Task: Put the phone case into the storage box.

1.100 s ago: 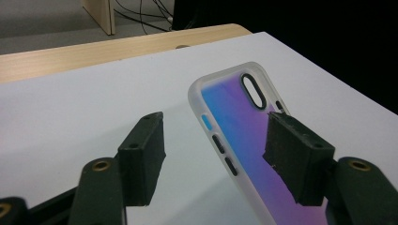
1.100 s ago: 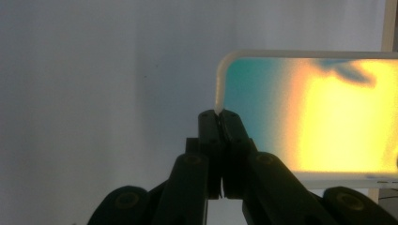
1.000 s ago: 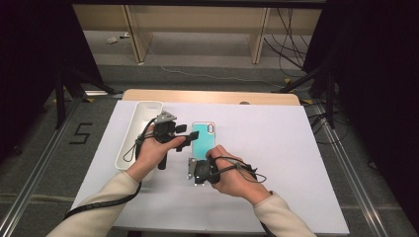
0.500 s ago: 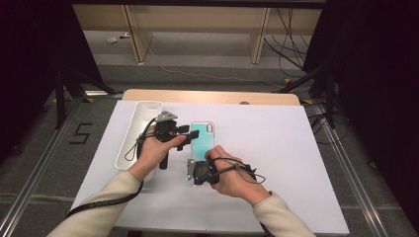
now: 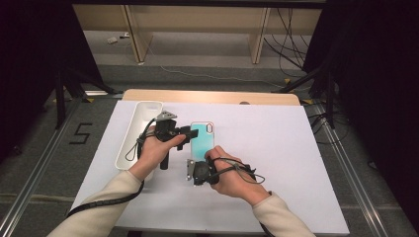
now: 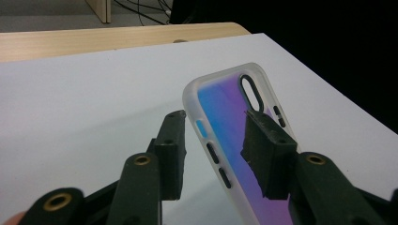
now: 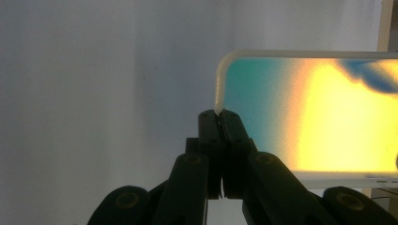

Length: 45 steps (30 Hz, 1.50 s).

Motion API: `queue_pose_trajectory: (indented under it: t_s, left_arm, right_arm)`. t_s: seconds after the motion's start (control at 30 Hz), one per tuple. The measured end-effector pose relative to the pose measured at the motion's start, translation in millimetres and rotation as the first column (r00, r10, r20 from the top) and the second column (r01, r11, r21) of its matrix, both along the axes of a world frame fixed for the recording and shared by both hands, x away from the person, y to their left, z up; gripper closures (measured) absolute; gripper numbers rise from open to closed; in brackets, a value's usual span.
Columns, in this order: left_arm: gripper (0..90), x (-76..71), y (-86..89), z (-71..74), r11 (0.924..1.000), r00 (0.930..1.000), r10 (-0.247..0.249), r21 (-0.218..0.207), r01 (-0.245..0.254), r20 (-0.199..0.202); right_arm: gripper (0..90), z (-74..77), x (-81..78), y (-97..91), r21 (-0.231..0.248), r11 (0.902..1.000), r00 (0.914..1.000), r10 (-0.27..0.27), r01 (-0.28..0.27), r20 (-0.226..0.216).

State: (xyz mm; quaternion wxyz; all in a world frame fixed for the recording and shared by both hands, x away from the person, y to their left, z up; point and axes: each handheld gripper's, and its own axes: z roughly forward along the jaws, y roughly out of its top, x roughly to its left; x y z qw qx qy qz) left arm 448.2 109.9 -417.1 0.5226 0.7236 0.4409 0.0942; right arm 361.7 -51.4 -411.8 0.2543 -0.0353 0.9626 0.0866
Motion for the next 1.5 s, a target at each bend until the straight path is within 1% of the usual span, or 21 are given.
queue_pose_trajectory:
  t_s: [0.03, 0.1, 0.13, 0.27, 0.37, 0.4, 0.43, 0.47, 0.5, 0.57, 0.67, 1.0, 1.03, 1.1, 1.13, 1.17, 1.23, 1.27, 1.3, 1.4, 1.5]
  left_arm:
    - [60.4, 0.2, 0.2, 0.0, 1.0, 1.0, 0.0, -0.001, 0.0, 0.0]
    - [62.5, 0.6, 0.7, -0.1, 1.0, 1.0, 0.0, -0.008, 0.0, -0.003]
    - [63.4, 0.6, 0.9, 0.2, 0.9999, 1.0, 0.006, -0.012, -0.006, -0.006]
    - [68.2, 0.6, 2.0, 0.3, 0.9996, 1.0, 0.006, -0.028, -0.006, -0.002]
    - [70.2, 0.6, 2.9, 0.9, 0.9993, 0.9998, 0.013, -0.035, -0.013, -0.013]
    - [70.9, 0.4, 2.9, 0.9, 0.9993, 0.9998, 0.013, -0.036, -0.013, -0.012]
    - [71.4, 0.3, 2.9, 0.9, 0.9992, 0.9998, 0.013, -0.037, -0.013, -0.012]
    - [72.2, 0.0, 2.9, 1.1, 0.9991, 0.9999, 0.012, -0.041, -0.012, -0.012]
    - [72.8, -0.2, 2.8, 1.2, 0.999, 0.9999, 0.01, -0.044, -0.01, -0.012]
    - [73.7, -1.6, 2.6, 2.8, 0.9992, 0.9997, 0.012, -0.038, -0.013, -0.02]
    - [75.1, -2.5, 3.1, 4.3, 0.999, 0.9998, 0.008, -0.044, -0.008, -0.018]
    - [79.7, -5.9, 2.1, 7.0, 0.9947, 0.9996, -0.004, -0.102, 0.001, -0.028]
    - [80.1, -6.4, 2.1, 7.7, 0.9951, 0.9996, -0.006, -0.099, 0.003, -0.027]
    - [80.9, -7.4, 1.6, 8.8, 0.9941, 0.9995, -0.008, -0.108, 0.005, -0.03]
    - [81.3, -7.7, 1.4, 8.9, 0.9936, 0.9996, -0.008, -0.113, 0.005, -0.027]
    - [81.7, -8.1, 1.3, 9.2, 0.9927, 0.9996, -0.01, -0.12, 0.006, -0.027]
    - [82.4, -8.7, 1.6, 9.9, 0.9924, 0.9995, -0.013, -0.123, 0.009, -0.03]
    - [82.6, -8.8, 1.6, 10.0, 0.992, 0.9995, -0.014, -0.126, 0.01, -0.03]
    - [82.9, -8.9, 1.6, 10.2, 0.9918, 0.9994, -0.015, -0.128, 0.011, -0.03]
    - [83.2, -9.7, 1.2, 10.4, 0.9911, 0.9995, -0.02, -0.132, 0.017, -0.025]
    - [83.4, -10.7, 0.5, 11.1, 0.9905, 0.9995, -0.021, -0.136, 0.018, -0.021]
  right_arm:
    - [89.5, 0.0, 0.9, 0.0, -0.007, 0.9999, 0.9999, 0.015, -0.015, 0.006]
    - [89.5, 0.1, 1.3, 0.7, 0.002, 0.9997, 0.9997, 0.024, -0.024, 0.011]
    - [89.5, -0.1, 1.4, 0.5, -0.007, 0.9996, 0.9996, 0.027, -0.027, 0.011]
    - [89.5, -0.8, 1.4, 0.2, -0.007, 0.9997, 0.9997, 0.023, -0.023, 0.005]
    - [89.5, -1.5, 1.5, 0.3, -0.01, 0.9997, 0.9998, 0.021, -0.021, 0.004]
    - [89.5, -2.0, -0.2, 0.7, -0.011, 0.9999, 1.0, -0.002, 0.002, 0.0]
    - [89.5, -2.4, -0.5, 0.9, -0.011, 0.9999, 1.0, -0.006, 0.006, 0.0]
    - [89.5, -2.8, -0.3, 1.0, -0.014, 0.9999, 1.0, -0.007, 0.007, -0.004]
    - [89.4, -3.6, 1.3, 0.8, -0.019, 0.9997, 0.9999, 0.015, -0.014, 0.005]
    - [89.4, -5.1, -0.6, 1.5, -0.022, 0.9997, 0.9999, -0.011, 0.011, 0.0]
    - [89.4, -6.3, 0.1, 2.0, -0.028, 0.9996, 1.0, -0.004, 0.004, 0.0]
    - [89.3, -8.7, 1.0, 2.8, -0.029, 0.9995, 1.0, -0.009, 0.009, -0.001]
    - [89.3, -9.5, 0.8, 3.1, -0.028, 0.9995, 0.9999, -0.013, 0.013, 0.002]
    - [89.2, -10.3, 2.1, 3.1, -0.027, 0.9996, 1.0, -0.007, 0.007, -0.002]
    - [89.1, -10.6, 4.0, 3.5, -0.021, 0.9996, 0.9998, 0.017, -0.016, 0.012]
    - [89.1, -10.5, 4.7, 3.6, -0.023, 0.9995, 0.9996, 0.023, -0.023, 0.015]
    - [89.0, -11.2, 4.6, 3.5, -0.019, 0.9998, 0.9998, 0.011, -0.011, 0.013]
    - [89.0, -11.7, 2.6, 3.4, -0.021, 0.9995, 0.9997, -0.024, 0.024, -0.004]
    - [88.9, -11.8, 2.5, 3.5, -0.021, 0.9994, 0.9996, -0.028, 0.028, -0.004]
    - [88.7, -12.3, 5.6, 3.8, -0.015, 0.9998, 0.9999, 0.01, -0.01, 0.004]
    - [88.5, -12.3, 8.1, 3.7, -0.026, 0.9989, 0.999, 0.039, -0.039, 0.022]
